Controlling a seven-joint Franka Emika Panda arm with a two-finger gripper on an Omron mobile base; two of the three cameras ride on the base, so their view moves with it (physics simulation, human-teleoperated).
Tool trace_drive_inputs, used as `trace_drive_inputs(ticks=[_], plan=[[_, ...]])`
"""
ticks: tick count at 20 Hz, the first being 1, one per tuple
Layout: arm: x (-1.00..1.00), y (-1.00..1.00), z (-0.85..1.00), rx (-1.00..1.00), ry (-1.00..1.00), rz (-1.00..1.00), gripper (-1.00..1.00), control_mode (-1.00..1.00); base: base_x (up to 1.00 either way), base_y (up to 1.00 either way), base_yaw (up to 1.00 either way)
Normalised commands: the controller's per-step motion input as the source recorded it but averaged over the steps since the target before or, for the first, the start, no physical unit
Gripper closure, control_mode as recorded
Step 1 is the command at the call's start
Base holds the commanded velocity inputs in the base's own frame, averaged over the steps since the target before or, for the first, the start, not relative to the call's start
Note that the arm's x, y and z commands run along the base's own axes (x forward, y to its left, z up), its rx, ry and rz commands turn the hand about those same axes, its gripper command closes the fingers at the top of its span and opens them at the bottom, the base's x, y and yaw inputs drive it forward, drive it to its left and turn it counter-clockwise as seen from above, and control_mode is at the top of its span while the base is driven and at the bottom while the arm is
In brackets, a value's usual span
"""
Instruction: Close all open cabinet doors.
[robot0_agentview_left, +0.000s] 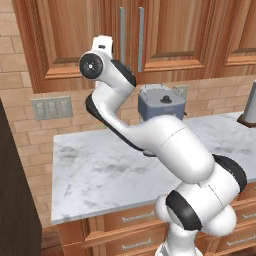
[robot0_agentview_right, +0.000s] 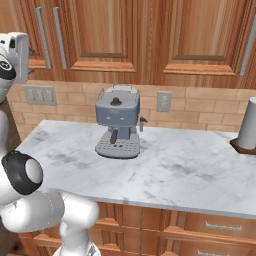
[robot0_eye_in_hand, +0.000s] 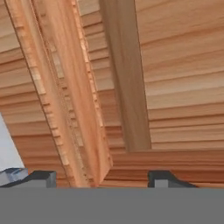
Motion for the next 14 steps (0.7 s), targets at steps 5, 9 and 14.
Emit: trace_drive_inputs(ticks=[5,9,14], plan=[[0.54,-0.24,-0.15,0.00,0.05,0.01,-1.00,-1.00,0.00,0.00,0.00],[0.05,-0.02,-0.40,-0.03,0.06,0.00,-1.00,-1.00,0.00,0.00,0.00],[-0.10,0.00,-0.46,-0.07,0.04,0.00,-1.00,-1.00,0.00,0.00,0.00]])
